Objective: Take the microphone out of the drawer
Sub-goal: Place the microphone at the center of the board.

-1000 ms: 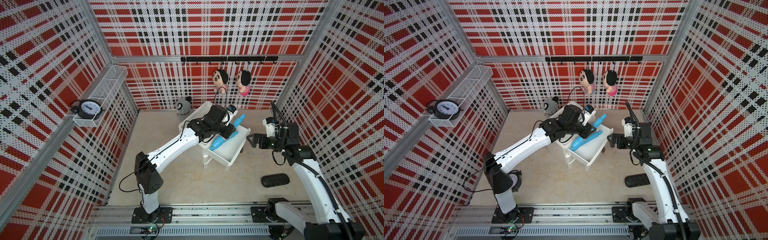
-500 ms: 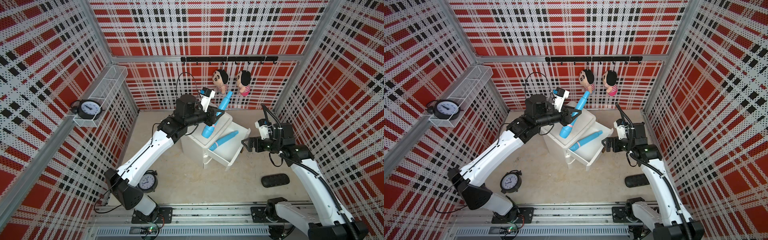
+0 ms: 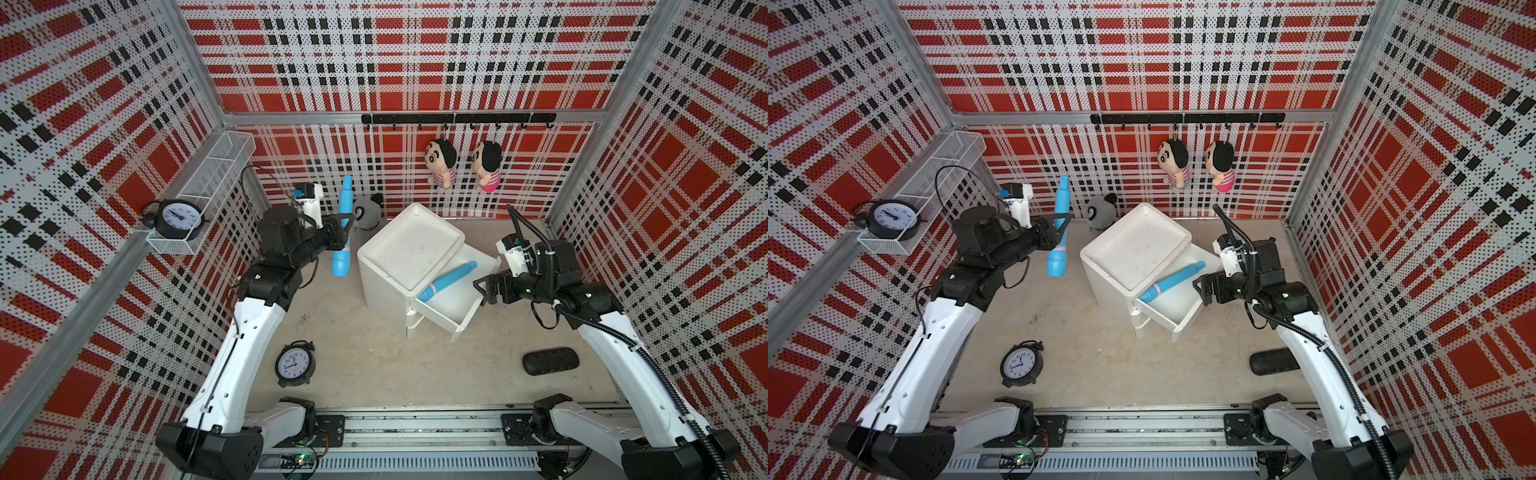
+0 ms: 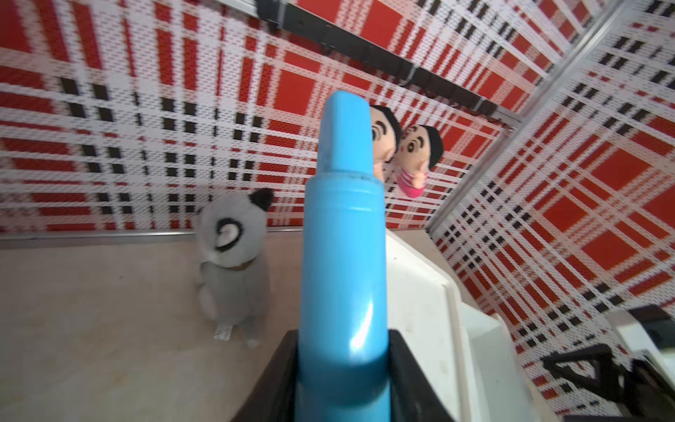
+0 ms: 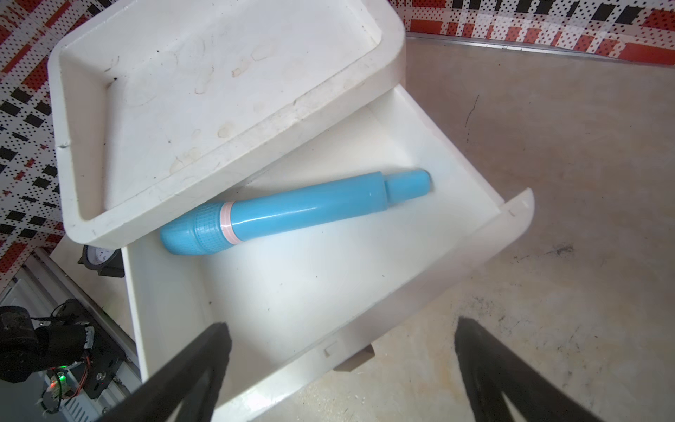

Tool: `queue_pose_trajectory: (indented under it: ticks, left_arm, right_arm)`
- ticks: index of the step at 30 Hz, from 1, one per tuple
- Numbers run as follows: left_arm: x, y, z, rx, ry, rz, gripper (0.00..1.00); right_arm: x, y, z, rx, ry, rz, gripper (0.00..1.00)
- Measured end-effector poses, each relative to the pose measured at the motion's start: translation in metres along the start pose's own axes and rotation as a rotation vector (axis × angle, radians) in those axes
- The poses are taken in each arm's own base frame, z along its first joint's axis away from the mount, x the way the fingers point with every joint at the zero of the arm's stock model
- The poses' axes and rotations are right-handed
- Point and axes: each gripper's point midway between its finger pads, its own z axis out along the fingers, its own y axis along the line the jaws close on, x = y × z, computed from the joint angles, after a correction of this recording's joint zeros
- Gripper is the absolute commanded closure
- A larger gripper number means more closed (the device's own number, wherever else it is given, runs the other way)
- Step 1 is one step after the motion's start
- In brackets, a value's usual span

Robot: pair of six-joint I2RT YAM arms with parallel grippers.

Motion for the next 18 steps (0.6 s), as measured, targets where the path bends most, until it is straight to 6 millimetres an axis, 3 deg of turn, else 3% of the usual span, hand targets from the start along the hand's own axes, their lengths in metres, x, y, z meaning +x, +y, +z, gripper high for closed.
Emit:
queue_pose_trajectory:
  ticks: [4, 9, 14, 18]
  left_arm:
    - [0.020, 0.047, -0.014, -0.134, 0.022, -0.050, 1.00]
    - [0.083, 0.090, -0.012, -0.242, 0.145, -0.126, 1.00]
    - [0.147, 0.117, -0.009, -0.306, 0.266, -0.200, 1.00]
    - [0.184, 0.130, -0.008, -0.350, 0.310, -0.249, 1.00]
  right_arm:
    - [-0.001, 0.004, 0.003, 0.003, 0.015, -0.021, 0.00]
    - [0.002, 0.005, 0.008, 0.014, 0.034, -0.030, 0.00]
    - [0.001, 0.004, 0.009, 0.025, 0.032, -0.035, 0.00]
    - [-0.001, 0.004, 0.008, 0.030, 0.027, -0.035, 0.00]
